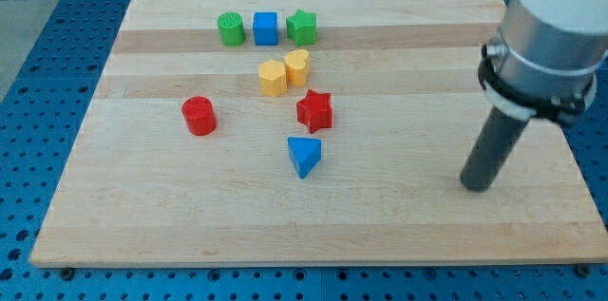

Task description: Move the blue cube to the right side of the red star

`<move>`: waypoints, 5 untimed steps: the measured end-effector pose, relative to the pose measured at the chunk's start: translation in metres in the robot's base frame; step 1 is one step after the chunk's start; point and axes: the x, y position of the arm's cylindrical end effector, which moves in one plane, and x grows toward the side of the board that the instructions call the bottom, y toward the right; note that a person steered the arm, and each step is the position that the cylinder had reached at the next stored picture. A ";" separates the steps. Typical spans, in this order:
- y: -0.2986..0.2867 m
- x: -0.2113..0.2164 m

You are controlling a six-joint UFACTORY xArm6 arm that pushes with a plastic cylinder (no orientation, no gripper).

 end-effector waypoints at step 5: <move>-0.257 -0.030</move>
